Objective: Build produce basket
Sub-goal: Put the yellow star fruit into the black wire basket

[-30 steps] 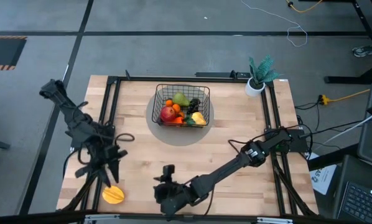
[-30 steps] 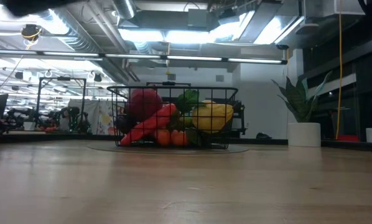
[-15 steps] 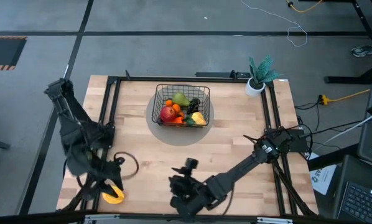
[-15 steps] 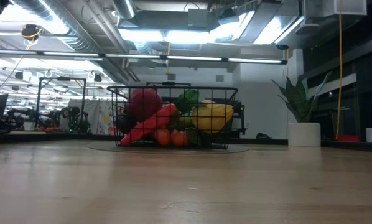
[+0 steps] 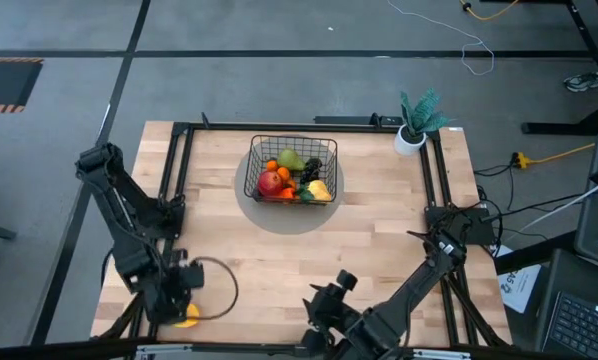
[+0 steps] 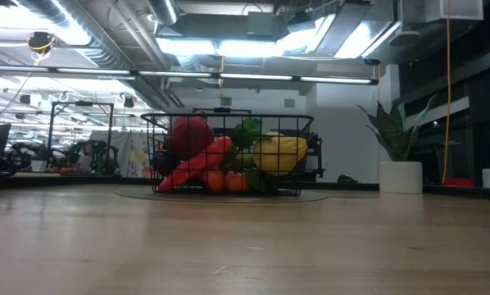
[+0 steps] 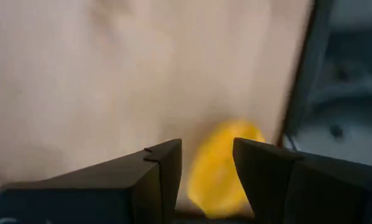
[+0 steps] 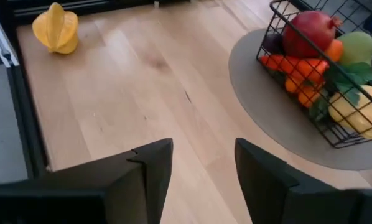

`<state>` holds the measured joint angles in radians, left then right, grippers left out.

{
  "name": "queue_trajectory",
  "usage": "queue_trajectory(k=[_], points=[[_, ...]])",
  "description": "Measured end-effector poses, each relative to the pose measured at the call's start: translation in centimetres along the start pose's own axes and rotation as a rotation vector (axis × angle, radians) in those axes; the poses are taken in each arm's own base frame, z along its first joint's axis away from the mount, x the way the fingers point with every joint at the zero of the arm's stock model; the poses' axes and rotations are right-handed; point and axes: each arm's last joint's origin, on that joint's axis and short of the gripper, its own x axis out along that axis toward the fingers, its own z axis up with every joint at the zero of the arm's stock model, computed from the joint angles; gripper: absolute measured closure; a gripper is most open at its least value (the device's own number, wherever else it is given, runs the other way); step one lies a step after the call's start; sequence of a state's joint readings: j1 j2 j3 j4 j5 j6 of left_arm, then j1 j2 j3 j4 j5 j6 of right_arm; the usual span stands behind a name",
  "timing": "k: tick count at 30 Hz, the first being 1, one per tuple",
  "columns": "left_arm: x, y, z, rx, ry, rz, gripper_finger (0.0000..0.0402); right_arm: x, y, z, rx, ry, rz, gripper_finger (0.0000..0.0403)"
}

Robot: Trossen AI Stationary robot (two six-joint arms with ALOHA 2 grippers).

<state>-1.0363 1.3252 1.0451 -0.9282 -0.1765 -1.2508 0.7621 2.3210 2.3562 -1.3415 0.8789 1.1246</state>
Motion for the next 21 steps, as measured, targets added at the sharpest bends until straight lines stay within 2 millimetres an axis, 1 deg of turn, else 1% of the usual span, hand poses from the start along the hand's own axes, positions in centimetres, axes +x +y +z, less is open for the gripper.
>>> queue_trajectory(k=[4, 7, 10, 17, 21], points=[[1.3, -1.5, -1.0, 0.001, 0.130, -0.069, 0.0269, -0.4, -0.3, -0.4, -0.020, 0.011, -0.023, 0.0238], [2.6, -2.1, -2.3, 0.020, 0.214, -0.030, 0.0269, -0.4, -0.5, -0.5, -0.019, 0.025, -0.038, 0.0238], [4.1, -2.5, -2.9, -0.013, 0.277, 0.007, 0.0269, -0.4, -0.6, -0.5, -0.021, 0.026, -0.041, 0.0238], [5.3, -2.9, -3.4, -0.010, 0.303, 0.028, 0.0269, -0.4, -0.6, -0.5, -0.020, 0.029, -0.042, 0.0238], [6.0, -3.2, -3.8, 0.051, 0.314, 0.027, 0.0269, -0.4, -0.6, -0.5, 0.018, 0.029, -0.042, 0.0238]])
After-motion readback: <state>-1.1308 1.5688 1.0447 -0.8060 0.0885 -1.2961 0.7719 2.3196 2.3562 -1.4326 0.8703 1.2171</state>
